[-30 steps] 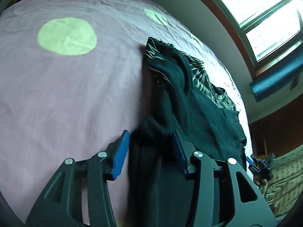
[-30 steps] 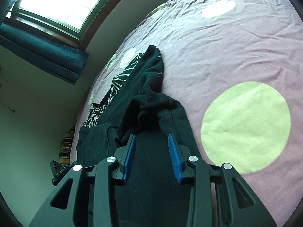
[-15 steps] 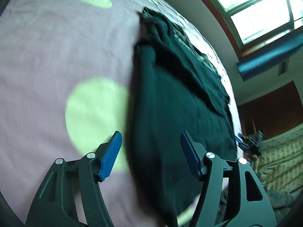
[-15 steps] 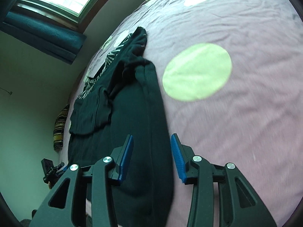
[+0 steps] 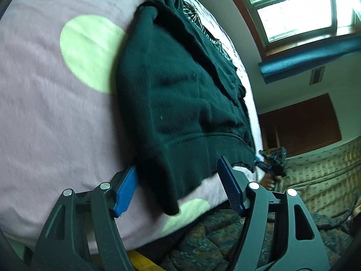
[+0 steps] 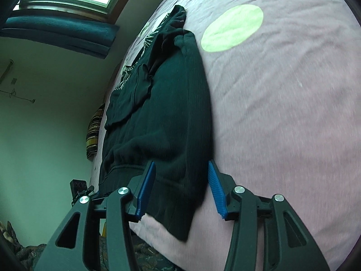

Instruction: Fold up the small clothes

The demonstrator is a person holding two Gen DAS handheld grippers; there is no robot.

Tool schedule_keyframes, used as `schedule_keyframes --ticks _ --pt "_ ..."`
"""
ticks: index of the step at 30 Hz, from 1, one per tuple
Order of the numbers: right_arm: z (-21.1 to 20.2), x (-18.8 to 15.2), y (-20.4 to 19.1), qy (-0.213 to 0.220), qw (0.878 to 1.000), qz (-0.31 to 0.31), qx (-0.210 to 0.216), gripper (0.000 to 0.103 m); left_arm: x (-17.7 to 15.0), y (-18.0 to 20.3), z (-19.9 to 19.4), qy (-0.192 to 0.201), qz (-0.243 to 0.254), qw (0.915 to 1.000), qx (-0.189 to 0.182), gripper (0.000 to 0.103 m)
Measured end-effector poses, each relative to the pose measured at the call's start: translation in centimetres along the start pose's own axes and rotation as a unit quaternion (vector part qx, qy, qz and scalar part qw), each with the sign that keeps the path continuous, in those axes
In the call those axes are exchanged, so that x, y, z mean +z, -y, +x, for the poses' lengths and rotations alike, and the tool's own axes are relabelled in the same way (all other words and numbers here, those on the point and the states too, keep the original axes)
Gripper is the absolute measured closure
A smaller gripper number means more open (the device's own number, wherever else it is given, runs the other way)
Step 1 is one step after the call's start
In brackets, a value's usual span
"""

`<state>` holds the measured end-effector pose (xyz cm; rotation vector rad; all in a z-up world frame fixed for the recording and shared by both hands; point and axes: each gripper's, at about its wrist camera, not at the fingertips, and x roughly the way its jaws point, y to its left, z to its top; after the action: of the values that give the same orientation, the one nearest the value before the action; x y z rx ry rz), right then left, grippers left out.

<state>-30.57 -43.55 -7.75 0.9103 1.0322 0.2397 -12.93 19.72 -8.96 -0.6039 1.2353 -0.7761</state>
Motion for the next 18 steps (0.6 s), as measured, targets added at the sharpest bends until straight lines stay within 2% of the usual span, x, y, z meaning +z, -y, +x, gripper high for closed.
schedule_keyframes --ticks 4,9,12,13,14,15,16,17,18 --pt "-0.4 -1.0 0.1 -0.004 1.000 -0.004 0.006 0.055 -0.6 0.7 0.4 0.005 0.017 0.9998 0.009 0.035" --pt "1.5 -1.7 -1.0 -0.051 0.997 -0.023 0.046 0.055 -0.4 1.0 1.0 0.006 0.011 0.9999 0.007 0.035" --pt "2.3 -2.3 -1.8 -0.060 0.996 -0.035 0.057 0.053 -0.3 1.2 1.4 0.004 0.014 0.9999 0.004 0.035" --pt "2.4 -2.3 -2.0 -0.059 0.996 -0.034 0.057 0.054 -0.3 1.4 1.6 0.004 0.016 0.9998 0.006 0.035" --pt "2.4 -2.4 -1.9 -0.057 0.996 -0.033 0.056 0.060 -0.2 1.6 1.8 0.005 0.020 0.9997 0.011 0.035" --pt "2.4 -2.6 -2.0 -0.056 0.997 -0.033 0.049 0.074 -0.2 1.8 1.8 0.005 0.023 0.9996 0.015 0.038" --pt "2.6 -2.7 -2.1 -0.056 0.997 -0.040 0.032 0.081 -0.2 2.0 2.1 0.005 0.027 0.9993 0.027 0.044" --pt "2.6 -3.0 -2.1 -0.056 0.997 -0.044 0.023 0.091 -0.3 2.1 2.3 0.003 0.029 0.9986 0.044 0.059" --pt "2.8 -3.2 -2.0 -0.054 0.997 -0.047 0.016 0.094 -0.4 2.1 2.3 0.003 0.029 0.9978 0.060 0.073"
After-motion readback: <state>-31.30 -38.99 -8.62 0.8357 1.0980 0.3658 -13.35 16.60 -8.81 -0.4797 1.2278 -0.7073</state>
